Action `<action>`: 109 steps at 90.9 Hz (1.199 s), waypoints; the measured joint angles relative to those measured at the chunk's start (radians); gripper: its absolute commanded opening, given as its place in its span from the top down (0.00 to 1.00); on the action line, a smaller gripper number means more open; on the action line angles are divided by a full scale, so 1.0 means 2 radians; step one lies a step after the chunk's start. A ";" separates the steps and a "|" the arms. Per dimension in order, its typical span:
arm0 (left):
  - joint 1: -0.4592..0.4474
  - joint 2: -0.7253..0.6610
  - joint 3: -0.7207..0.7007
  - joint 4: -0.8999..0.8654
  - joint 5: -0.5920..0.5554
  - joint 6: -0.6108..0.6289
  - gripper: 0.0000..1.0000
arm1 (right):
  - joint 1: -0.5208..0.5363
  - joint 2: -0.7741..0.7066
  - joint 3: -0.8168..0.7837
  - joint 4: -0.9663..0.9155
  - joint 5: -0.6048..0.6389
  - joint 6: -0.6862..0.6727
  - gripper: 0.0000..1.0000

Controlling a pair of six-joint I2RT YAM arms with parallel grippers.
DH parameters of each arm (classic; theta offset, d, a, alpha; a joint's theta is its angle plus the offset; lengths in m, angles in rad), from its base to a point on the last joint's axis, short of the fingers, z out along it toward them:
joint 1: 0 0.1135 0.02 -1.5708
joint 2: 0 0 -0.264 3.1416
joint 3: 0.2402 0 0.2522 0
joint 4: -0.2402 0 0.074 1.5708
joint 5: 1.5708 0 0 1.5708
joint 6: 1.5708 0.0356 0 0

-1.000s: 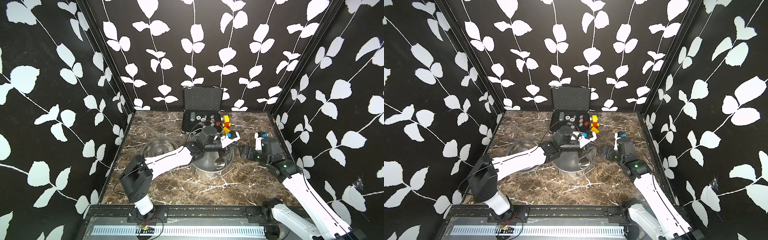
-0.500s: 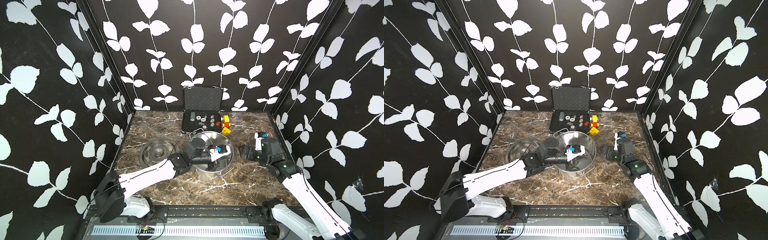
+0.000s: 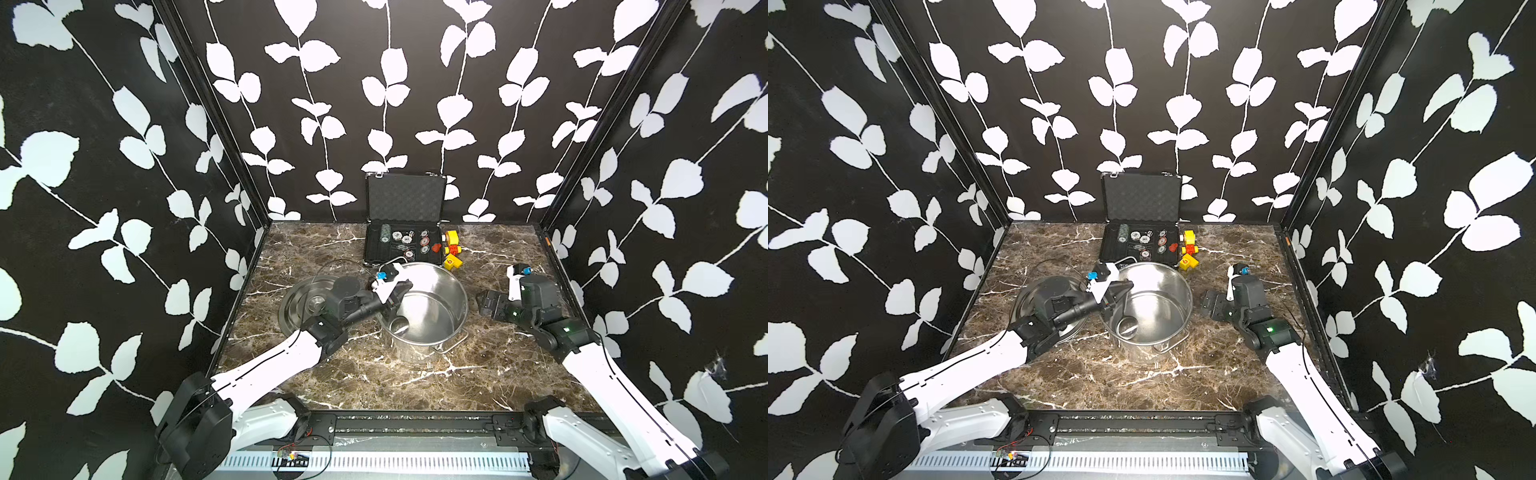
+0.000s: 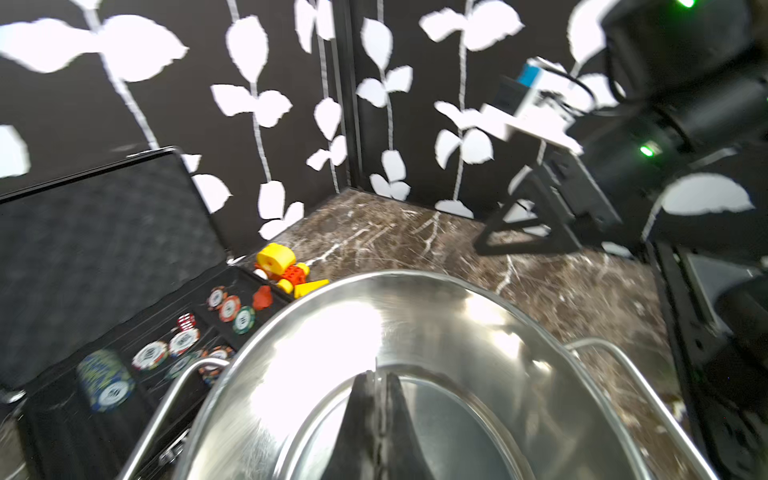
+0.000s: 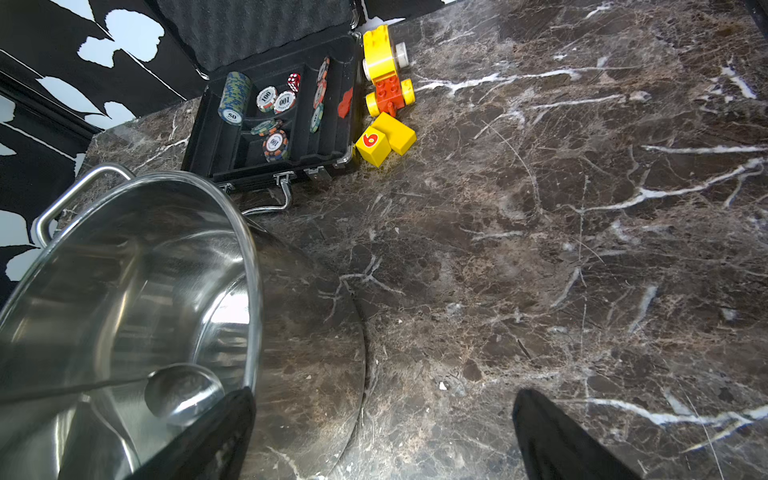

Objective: Stir the soup with a spoon
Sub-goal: Stir the soup in the pan with a stick.

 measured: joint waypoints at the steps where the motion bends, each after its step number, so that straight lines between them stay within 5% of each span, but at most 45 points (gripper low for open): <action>1: 0.003 0.000 -0.001 0.002 0.000 -0.002 1.00 | 0.000 0.000 0.000 0.000 0.000 0.000 0.01; 33: 0.040 0.050 0.037 0.023 -0.035 -0.022 1.00 | 0.000 0.003 0.004 0.002 0.000 0.000 0.01; 66: 0.037 0.188 0.187 0.007 0.011 -0.012 1.00 | 0.000 -0.003 0.004 0.001 0.000 0.000 0.01; 109: -0.061 0.300 0.309 -0.019 0.092 0.038 1.00 | 0.000 -0.006 0.004 -0.001 0.002 -0.002 0.01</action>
